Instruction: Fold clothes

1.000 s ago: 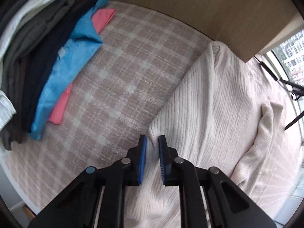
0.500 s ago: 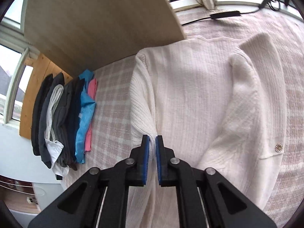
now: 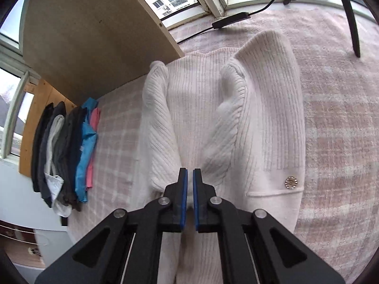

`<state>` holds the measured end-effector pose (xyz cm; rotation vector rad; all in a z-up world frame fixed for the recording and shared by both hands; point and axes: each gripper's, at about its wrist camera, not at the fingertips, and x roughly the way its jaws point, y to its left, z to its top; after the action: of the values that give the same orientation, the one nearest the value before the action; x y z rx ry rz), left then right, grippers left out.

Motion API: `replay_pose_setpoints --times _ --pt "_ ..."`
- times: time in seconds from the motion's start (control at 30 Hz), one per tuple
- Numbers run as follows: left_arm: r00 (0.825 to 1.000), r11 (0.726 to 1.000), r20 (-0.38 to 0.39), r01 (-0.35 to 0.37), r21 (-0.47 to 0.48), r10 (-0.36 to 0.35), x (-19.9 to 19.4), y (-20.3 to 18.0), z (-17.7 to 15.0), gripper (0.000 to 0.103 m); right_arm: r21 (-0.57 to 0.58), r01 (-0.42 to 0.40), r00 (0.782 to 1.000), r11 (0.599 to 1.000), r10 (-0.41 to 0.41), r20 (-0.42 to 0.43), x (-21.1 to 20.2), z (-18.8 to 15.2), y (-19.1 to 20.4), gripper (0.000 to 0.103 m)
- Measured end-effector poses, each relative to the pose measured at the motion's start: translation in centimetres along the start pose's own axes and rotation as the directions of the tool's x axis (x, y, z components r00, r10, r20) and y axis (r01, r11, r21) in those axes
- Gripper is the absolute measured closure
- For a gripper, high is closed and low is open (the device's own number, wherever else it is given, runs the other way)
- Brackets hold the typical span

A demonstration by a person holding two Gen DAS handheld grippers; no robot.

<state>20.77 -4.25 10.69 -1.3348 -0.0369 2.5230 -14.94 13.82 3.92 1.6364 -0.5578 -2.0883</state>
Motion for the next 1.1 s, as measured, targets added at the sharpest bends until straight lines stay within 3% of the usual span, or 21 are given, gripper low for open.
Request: replay_pose_setpoints --times 0.07,0.13,0.2,0.27,0.33,0.37,0.4,0.43,0.5,0.6,0.67,0.73,0.77,0.9,0.93,1.0,1.1 --pt "1.000 1.000 0.004 -0.026 -0.013 0.026 -0.3 0.6 -0.2 0.078 -0.012 -0.014 1.000 1.000 0.014 -0.011 -0.3 0.2 0.3 0.096" --pt "0.999 0.999 -0.025 -0.033 -0.022 0.032 0.7 0.4 -0.3 0.077 -0.066 -0.015 1.000 0.998 0.015 0.001 -0.7 0.2 1.3 0.085" --pt "0.998 1.000 -0.056 -0.019 -0.012 0.018 1.9 -0.2 -0.3 0.075 -0.115 0.009 1.000 0.993 -0.010 -0.009 -0.5 0.1 2.0 0.060" --pt "0.997 0.999 -0.075 -0.028 0.021 0.030 3.1 -1.2 -0.6 0.069 -0.158 0.058 0.998 0.986 -0.063 -0.026 0.4 0.0 2.6 0.060" --pt "0.996 0.998 -0.077 -0.038 0.057 0.043 4.1 -2.0 -0.9 0.069 -0.182 0.108 0.992 0.977 -0.118 -0.045 1.6 0.0 2.8 0.065" --pt "0.995 0.995 -0.076 -0.061 0.077 0.067 4.6 -2.3 -0.9 0.071 -0.184 0.109 0.991 0.977 -0.122 -0.058 2.2 0.0 2.8 0.087" --pt "0.993 0.992 -0.078 -0.080 0.092 0.088 5.0 -2.6 -1.0 0.090 -0.184 0.101 0.990 0.978 -0.117 -0.074 2.7 0.0 2.7 0.097" --pt "0.993 0.992 -0.084 -0.080 0.098 0.089 5.3 -2.6 -0.9 0.099 -0.187 0.110 0.989 0.976 -0.126 -0.073 2.9 0.1 2.7 0.097" --pt "0.995 0.996 -0.083 -0.051 0.068 0.057 5.0 -2.3 -0.4 0.099 -0.204 0.133 0.987 0.970 -0.148 -0.057 2.5 0.1 2.9 0.099" --pt "0.998 0.997 -0.048 0.054 0.049 -0.051 3.1 -2.8 0.3 0.099 -0.196 0.177 0.982 0.964 -0.186 -0.026 1.1 0.4 1.8 0.099" --pt "0.996 0.994 -0.078 0.061 0.086 -0.054 3.9 -3.7 0.1 0.099 -0.208 0.214 0.973 0.954 -0.227 -0.041 1.7 0.4 0.7 0.099" --pt "0.990 0.993 -0.144 0.029 0.117 -0.012 5.6 -3.9 -0.4 0.098 -0.229 0.194 0.975 0.954 -0.212 -0.060 2.2 0.3 0.6 0.099" --pt "0.986 0.994 -0.166 0.048 0.099 -0.031 6.0 -3.6 -0.5 0.098 -0.240 0.185 0.977 0.953 -0.205 -0.063 2.1 0.4 0.9 0.097" --pt "0.987 0.995 -0.138 0.087 0.045 -0.080 4.0 -2.4 0.3 0.098 -0.263 0.159 0.982 0.952 -0.179 -0.053 0.4 1.2 1.7 0.095" --pt "0.991 0.997 -0.117 0.071 0.040 -0.066 3.2 -2.0 0.6 0.097 -0.242 0.126 0.989 0.962 -0.141 -0.047 -0.6 1.5 1.4 0.093" --pt "0.993 0.997 -0.092 0.072 -0.002 -0.071 1.9 -1.2 1.3 0.091 -0.172 0.065 0.998 0.983 -0.066 -0.001 -3.1 1.6 -0.1 0.076" --pt "0.993 0.994 -0.059 0.101 -0.044 -0.104 1.2 -0.8 2.1 0.087 -0.120 0.064 0.998 0.991 -0.061 0.024 -4.9 0.7 -2.1 0.074"
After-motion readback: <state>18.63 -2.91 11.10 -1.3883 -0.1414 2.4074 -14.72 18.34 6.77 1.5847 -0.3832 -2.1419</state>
